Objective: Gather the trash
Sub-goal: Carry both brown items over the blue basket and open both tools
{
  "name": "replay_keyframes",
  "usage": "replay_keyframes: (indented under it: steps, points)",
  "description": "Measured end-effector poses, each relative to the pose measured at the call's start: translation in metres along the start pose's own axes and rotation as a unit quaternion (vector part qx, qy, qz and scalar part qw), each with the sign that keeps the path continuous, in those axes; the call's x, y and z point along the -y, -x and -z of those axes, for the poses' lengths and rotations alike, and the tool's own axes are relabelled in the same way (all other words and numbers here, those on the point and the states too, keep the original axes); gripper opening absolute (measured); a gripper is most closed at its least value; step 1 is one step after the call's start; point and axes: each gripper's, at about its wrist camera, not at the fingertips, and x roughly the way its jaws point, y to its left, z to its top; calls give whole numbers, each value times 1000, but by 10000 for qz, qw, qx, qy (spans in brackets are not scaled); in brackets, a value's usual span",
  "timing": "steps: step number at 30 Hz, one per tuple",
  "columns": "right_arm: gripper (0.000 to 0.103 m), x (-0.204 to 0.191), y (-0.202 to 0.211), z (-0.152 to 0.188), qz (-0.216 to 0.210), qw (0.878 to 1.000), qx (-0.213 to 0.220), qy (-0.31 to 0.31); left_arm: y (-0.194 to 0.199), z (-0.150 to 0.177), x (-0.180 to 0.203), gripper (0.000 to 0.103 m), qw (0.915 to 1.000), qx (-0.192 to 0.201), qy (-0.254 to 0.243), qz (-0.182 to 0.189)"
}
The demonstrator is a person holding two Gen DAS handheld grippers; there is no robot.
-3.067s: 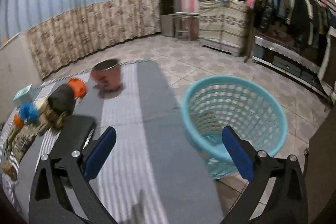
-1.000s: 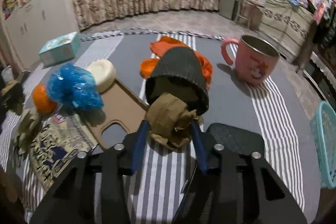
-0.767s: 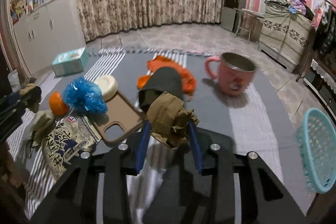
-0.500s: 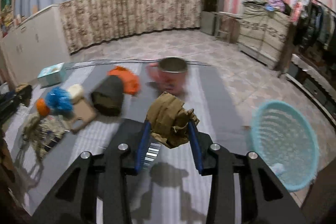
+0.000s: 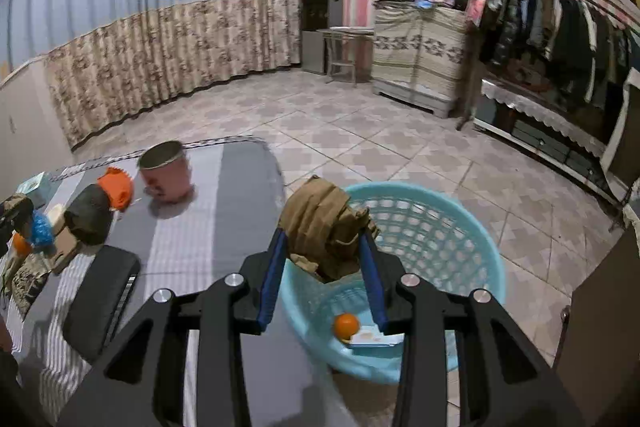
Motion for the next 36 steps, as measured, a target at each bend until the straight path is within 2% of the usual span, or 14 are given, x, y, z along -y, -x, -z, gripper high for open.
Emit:
replay_keyframes:
  steps: [9,14,18,22,26,30,36]
  points:
    - [37,67,-16,5,416,9983,-85,-404,-28,-11,107,49,9951,-115,-182,968]
    - [37,96,-22,8,433,9963,-138,-724,-52,-14,174,49,9870,-308,-366,1532]
    - [37,117,-23,11,551,9944,-132,-896,-69,-18,217,49,9811,-389,-532,1819]
    - [37,137,-26,16,510,9912,-169,-1208,-93,-22,253,51,9765,-476,-812,1939]
    - [37,139,-27,19,498,9910,-157,-1234,-105,-28,268,62,9775,-444,-938,1835]
    - [37,137,-29,18,477,9917,-208,-1176,-105,-41,259,79,9821,-346,-811,1663]
    - [37,125,-40,17,361,9931,-373,-1052,-89,-45,223,88,9899,-127,-693,1230]
